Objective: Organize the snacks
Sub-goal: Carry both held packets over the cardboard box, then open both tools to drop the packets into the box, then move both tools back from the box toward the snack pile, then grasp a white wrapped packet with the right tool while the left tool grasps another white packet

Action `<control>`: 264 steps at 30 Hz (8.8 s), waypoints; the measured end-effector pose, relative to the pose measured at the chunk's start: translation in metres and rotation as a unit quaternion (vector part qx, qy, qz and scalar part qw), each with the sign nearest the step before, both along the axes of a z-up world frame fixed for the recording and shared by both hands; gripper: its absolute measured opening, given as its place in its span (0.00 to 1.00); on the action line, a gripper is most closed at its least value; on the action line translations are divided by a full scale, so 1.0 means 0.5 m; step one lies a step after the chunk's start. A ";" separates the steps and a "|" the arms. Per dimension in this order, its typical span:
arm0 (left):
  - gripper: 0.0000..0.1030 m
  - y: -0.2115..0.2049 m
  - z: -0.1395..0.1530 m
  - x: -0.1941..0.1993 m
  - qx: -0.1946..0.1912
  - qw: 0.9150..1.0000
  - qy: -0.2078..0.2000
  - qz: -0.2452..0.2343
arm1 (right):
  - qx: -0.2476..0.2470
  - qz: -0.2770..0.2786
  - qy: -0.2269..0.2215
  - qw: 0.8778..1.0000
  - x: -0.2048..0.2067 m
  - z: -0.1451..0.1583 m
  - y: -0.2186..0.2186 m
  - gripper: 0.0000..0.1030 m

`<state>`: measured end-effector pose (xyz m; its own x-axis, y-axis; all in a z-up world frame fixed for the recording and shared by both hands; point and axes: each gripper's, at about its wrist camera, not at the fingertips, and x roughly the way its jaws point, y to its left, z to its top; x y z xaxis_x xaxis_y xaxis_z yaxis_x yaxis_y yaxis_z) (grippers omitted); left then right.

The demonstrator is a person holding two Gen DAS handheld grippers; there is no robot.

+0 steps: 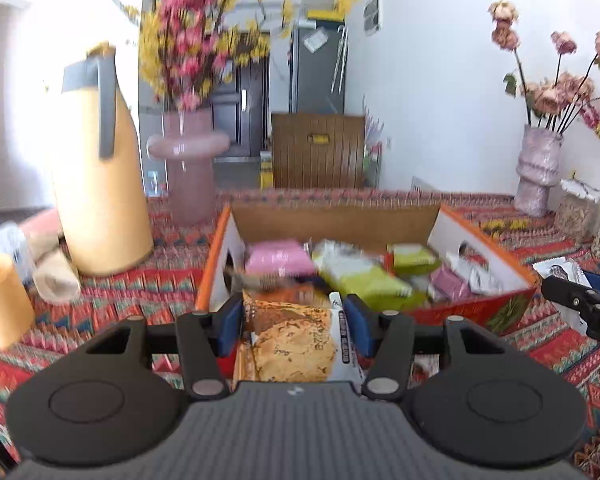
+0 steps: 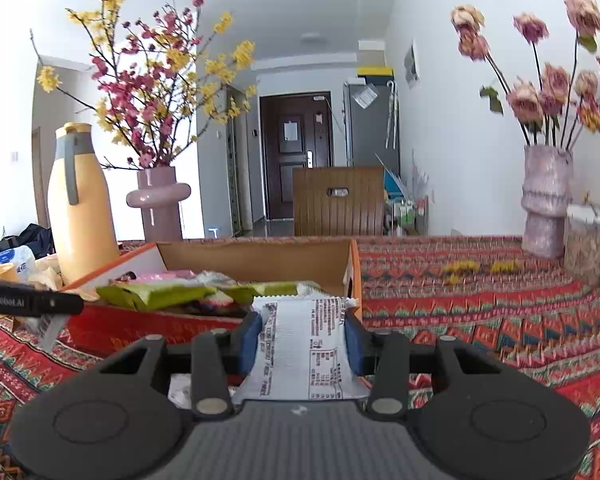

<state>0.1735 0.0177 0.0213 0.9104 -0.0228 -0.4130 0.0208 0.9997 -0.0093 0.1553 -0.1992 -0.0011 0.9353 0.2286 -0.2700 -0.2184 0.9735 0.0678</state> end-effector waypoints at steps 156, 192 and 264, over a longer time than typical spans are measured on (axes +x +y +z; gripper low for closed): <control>1.00 0.156 -0.110 -0.021 -0.101 0.990 0.091 0.045 | -0.040 0.005 0.165 0.985 0.026 -0.060 0.175 0.38; 1.00 0.062 -0.082 -0.040 -0.068 0.988 0.140 0.015 | 0.041 -0.024 0.132 0.990 -0.050 -0.089 -0.008 0.39; 0.13 -0.067 -0.072 -0.124 -0.037 0.980 0.189 -0.038 | 0.057 0.016 0.082 0.995 -0.085 -0.083 -0.019 0.39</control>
